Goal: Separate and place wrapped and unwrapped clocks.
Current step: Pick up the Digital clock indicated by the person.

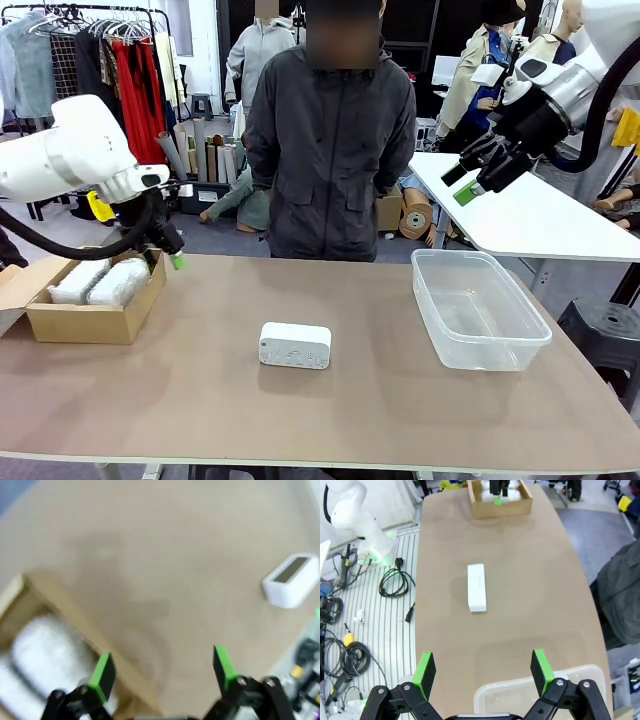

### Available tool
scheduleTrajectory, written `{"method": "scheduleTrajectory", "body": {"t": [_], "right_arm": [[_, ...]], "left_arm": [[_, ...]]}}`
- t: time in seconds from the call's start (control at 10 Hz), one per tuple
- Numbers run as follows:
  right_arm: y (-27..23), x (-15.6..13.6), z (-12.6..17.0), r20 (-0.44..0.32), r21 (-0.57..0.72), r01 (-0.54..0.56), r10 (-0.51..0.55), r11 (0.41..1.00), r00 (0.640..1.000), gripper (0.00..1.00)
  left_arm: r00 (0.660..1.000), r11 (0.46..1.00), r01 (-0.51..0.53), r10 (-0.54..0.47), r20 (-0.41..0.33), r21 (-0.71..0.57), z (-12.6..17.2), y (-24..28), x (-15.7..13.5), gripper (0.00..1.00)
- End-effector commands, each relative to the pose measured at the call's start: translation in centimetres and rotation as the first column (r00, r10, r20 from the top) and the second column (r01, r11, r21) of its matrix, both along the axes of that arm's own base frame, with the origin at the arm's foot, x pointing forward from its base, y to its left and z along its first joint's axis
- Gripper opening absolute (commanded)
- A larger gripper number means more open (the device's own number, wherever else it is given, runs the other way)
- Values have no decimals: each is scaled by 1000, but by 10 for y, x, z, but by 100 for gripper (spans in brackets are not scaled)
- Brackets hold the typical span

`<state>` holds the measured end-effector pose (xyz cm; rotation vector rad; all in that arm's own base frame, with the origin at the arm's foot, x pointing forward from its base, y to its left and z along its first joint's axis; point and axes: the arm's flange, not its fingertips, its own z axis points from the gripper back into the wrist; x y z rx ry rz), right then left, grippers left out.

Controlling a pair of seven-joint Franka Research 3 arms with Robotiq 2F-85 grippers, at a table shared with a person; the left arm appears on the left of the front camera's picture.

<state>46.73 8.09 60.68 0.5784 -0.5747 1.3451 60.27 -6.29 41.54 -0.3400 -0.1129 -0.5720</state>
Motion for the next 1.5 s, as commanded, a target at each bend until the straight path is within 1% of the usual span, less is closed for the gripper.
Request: {"method": "scheduleTrajectory", "body": {"t": [0.0,0.1,0.2,0.3,0.4,0.5,0.6,0.7,0.8,0.9,1.1,1.2,1.4], "right_arm": [[1,-2,-1,13,6,9,-9,1000,1000,100],[1,-2,-1,13,6,9,-9,1000,1000,100],[1,-2,-1,13,6,9,-9,1000,1000,100],[1,-2,-1,13,6,9,-9,1000,1000,100],[1,-2,-1,13,6,9,-9,1000,1000,100],[1,-2,-1,13,6,9,-9,1000,1000,100],[1,-2,-1,13,6,9,-9,1000,1000,100],[1,-2,-1,13,6,9,-9,1000,1000,100],[1,-2,-1,13,6,9,-9,1000,1000,100],[1,-2,-1,13,6,9,-9,1000,1000,100],[1,-2,-1,13,6,9,-9,1000,1000,100],[1,-2,-1,13,6,9,-9,1000,1000,100],[1,-2,-1,13,6,9,-9,1000,1000,100]], "left_arm": [[989,989,117,-125,-79,-93,13,7,27,100],[965,960,250,-258,-48,-127,19,-6,30,100],[922,918,381,-386,-23,-112,28,-12,36,100],[888,884,459,-460,14,-91,35,-23,37,100],[834,833,550,-546,72,-61,44,-34,37,100],[754,760,649,-636,162,-37,53,-41,36,100],[671,696,718,-695,257,6,63,-48,34,100],[623,656,754,-714,319,-2,74,-50,31,100],[579,602,796,-724,376,-67,85,-48,27,100],[555,577,812,-716,424,-88,94,-43,22,100],[471,495,864,-729,497,-93,115,-36,10,100],[457,499,864,-723,517,-65,122,-34,5,100],[408,496,869,-717,566,2,137,-35,-4,100]]}}
